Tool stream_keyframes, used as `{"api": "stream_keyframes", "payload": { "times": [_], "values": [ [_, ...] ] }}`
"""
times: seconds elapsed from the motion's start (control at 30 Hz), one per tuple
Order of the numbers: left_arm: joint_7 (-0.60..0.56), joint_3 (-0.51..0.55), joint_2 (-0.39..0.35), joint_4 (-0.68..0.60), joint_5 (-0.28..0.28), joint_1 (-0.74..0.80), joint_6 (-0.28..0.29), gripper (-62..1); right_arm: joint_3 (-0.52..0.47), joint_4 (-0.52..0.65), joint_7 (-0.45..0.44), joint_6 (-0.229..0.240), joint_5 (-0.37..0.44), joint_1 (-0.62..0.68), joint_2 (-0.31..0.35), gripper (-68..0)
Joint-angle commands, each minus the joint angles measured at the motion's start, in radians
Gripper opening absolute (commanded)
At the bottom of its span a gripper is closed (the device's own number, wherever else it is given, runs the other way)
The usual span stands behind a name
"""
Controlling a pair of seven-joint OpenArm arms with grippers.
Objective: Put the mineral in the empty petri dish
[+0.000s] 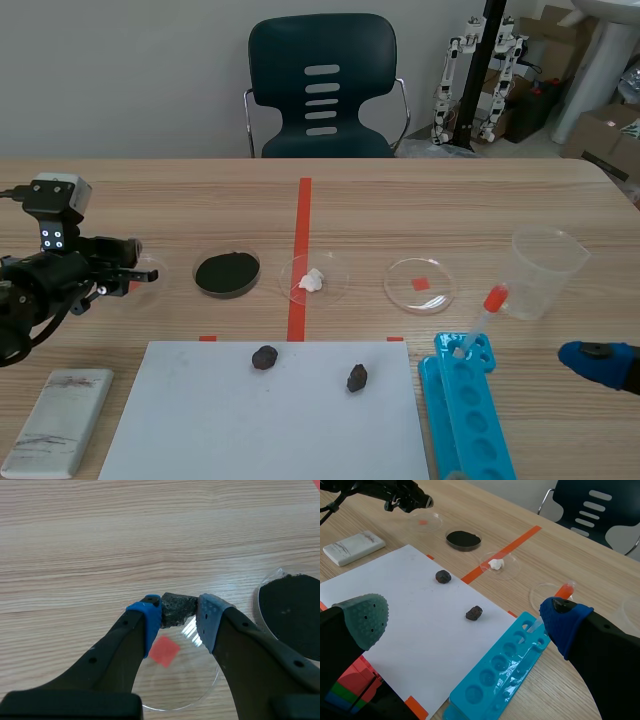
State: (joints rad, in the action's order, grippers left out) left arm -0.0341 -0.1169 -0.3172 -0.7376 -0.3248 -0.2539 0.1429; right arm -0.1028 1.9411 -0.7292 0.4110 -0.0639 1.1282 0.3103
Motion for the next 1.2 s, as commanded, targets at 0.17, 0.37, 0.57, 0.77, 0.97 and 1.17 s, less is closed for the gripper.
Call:
{"api": "stream_keyframes", "payload": {
  "times": [0.17,0.37,0.57,0.77,0.97,1.17],
  "values": [
    [-0.021,0.008,0.008,0.061,0.005,-0.048,0.000,-49.2,-0.003,0.009,-0.015,0.001,0.011,0.002,0.000,-3.7],
    [-0.023,0.008,0.020,0.106,0.016,-0.066,0.003,-49.2,-0.003,0.009,-0.015,0.001,0.011,0.002,0.000,-3.7],
    [-0.029,0.006,0.023,0.117,0.024,-0.066,0.003,-49.2,-0.003,0.009,-0.015,0.001,0.011,0.002,0.000,-3.7],
    [-0.028,0.006,0.023,0.117,0.031,-0.068,0.002,-49.2,-0.003,0.009,-0.015,0.001,0.011,0.002,0.000,-3.7],
    [-0.027,0.006,0.023,0.118,0.034,-0.068,0.002,-49.2,-0.003,0.009,-0.015,0.001,0.011,0.002,0.000,-3.7],
    [-0.019,0.006,0.023,0.118,0.035,-0.068,0.002,-49.1,-0.003,0.009,-0.015,0.001,0.011,0.002,0.000,-3.7]
  ]
}}
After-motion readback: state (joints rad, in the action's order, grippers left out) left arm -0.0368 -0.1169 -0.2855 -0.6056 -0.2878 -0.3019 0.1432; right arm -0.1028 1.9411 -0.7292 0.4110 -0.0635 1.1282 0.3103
